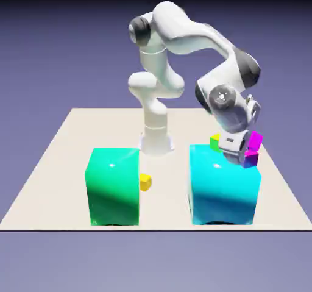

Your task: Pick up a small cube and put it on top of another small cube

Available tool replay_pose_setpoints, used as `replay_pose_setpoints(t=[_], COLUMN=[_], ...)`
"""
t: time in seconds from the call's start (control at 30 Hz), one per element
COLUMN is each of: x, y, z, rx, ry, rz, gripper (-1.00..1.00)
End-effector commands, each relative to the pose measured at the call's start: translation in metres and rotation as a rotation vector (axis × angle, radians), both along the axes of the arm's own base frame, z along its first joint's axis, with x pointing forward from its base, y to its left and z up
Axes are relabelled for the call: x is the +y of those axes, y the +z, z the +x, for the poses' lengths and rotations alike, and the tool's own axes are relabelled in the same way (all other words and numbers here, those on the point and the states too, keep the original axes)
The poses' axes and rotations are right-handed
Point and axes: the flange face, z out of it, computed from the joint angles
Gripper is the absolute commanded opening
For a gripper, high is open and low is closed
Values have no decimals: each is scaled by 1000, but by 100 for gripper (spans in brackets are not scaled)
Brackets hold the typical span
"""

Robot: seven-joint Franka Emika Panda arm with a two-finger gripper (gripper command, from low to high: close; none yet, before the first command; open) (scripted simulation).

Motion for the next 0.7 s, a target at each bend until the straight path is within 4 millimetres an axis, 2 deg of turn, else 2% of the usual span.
replay_pose_setpoints(t=[0.0, 0.2, 0.5, 0.6, 0.67], x=[9, 24, 25, 18, 6], y=[1, 8, 38, 42, 13], z=[-14, -68, -128, -123, -121], rx=[-30, -192, -470, -486, -487], ry=[56, 302, 604, 604, 603], rz=[-46, -311, -662, -699, -701], gripper=[-100, -100, -100, -100, -100])
